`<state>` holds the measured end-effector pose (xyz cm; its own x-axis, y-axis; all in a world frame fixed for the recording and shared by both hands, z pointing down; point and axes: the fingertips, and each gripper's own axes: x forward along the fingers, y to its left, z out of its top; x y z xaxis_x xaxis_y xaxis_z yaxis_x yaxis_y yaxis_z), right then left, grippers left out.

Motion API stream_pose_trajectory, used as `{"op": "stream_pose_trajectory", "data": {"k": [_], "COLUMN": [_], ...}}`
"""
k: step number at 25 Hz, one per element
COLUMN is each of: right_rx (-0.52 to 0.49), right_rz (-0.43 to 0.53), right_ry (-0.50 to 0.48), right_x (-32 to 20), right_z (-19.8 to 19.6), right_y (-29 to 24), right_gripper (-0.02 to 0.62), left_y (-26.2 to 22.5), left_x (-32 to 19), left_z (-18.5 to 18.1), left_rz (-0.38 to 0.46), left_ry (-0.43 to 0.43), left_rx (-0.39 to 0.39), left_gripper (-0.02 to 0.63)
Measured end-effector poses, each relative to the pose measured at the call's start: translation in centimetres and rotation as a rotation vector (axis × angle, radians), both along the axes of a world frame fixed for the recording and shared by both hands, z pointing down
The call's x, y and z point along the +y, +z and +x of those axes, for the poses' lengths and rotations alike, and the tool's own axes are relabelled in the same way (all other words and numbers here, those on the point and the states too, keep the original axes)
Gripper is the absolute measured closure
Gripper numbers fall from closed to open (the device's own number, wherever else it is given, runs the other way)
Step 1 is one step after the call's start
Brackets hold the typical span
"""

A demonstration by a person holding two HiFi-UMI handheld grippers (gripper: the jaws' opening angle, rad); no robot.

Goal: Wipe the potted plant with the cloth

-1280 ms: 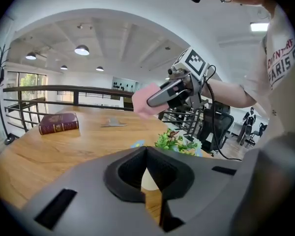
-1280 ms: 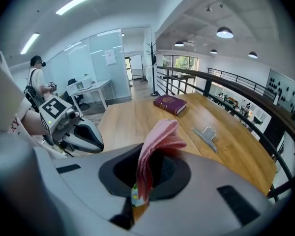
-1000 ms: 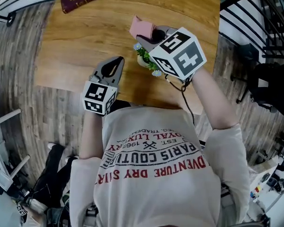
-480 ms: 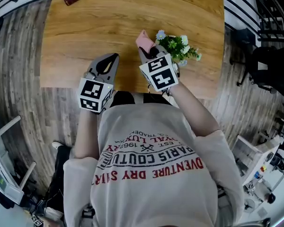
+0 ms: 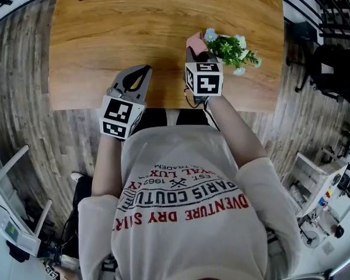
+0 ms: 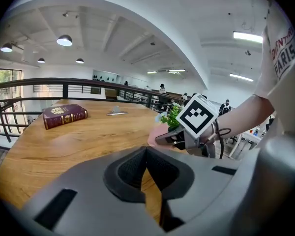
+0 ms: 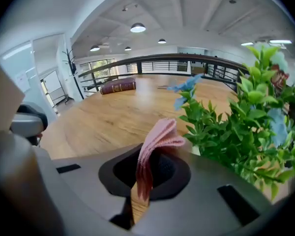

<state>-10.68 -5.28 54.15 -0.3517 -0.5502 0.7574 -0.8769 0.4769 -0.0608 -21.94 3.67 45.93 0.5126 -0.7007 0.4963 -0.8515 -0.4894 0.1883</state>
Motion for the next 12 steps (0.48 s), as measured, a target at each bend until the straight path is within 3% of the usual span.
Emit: {"op": "stream_pose_trajectory", "data": {"k": [9, 12], "right_rx": [-0.207, -0.231], "right_rz": [-0.127, -0.150], "right_ry": [0.285, 0.359], "right_x": [0.1, 0.4], "right_z": [2.1, 3.2], "right_y": [1.3, 1.2], "right_gripper": [0.560, 0.559], "left_y": [1.0, 1.1], "left_x": [0.0, 0.0], "left_z": [0.4, 0.9], "left_rz": [-0.015, -0.014], "left_ry": [0.074, 0.103], "left_rx": [-0.020, -0.043], "left_gripper": [0.591, 0.591]}}
